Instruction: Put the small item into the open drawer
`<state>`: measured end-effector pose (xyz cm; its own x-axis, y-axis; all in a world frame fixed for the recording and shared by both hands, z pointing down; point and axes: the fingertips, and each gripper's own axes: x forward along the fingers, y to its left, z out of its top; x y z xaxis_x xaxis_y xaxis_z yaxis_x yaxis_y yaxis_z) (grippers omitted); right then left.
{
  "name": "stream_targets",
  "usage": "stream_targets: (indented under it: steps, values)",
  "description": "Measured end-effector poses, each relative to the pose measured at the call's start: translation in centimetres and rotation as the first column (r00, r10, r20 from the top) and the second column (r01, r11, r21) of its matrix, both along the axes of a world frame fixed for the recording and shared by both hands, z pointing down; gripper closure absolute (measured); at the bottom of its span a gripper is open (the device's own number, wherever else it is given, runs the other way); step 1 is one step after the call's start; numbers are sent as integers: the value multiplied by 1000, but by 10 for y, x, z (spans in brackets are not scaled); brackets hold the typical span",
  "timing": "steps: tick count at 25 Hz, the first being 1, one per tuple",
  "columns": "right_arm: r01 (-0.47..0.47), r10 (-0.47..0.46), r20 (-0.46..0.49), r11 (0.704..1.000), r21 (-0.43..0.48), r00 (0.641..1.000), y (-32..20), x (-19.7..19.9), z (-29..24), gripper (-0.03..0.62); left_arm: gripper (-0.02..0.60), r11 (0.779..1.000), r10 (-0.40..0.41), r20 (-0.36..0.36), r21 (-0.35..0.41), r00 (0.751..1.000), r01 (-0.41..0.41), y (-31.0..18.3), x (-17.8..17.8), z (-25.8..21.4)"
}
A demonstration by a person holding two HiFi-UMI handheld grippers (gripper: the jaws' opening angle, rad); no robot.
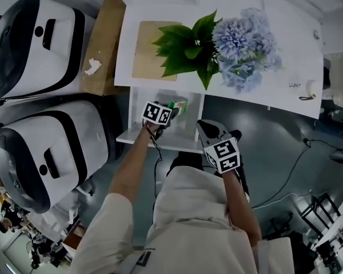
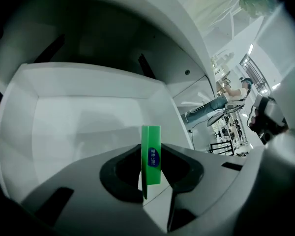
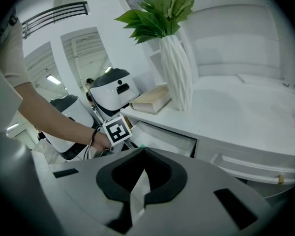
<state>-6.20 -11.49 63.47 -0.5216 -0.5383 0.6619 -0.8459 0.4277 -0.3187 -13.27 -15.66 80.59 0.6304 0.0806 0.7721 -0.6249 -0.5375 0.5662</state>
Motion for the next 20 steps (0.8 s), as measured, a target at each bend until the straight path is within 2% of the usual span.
stream_targets:
  steps: [4,9,20]
  values:
    - [0,0,-3,1000,-5,1000,0,-1,1,569,479,998,-7,-21,-65,1000,5,6,7,8]
    - [-9,9,-14,1000,-15,1000,2,6,4,568,477,992,-51,-39,-114,998,46,5,17,17]
    - [-37,36,-27,999,-33,999,1,16,9,569,402,991,-91,58,-90,994,96,0,11,39]
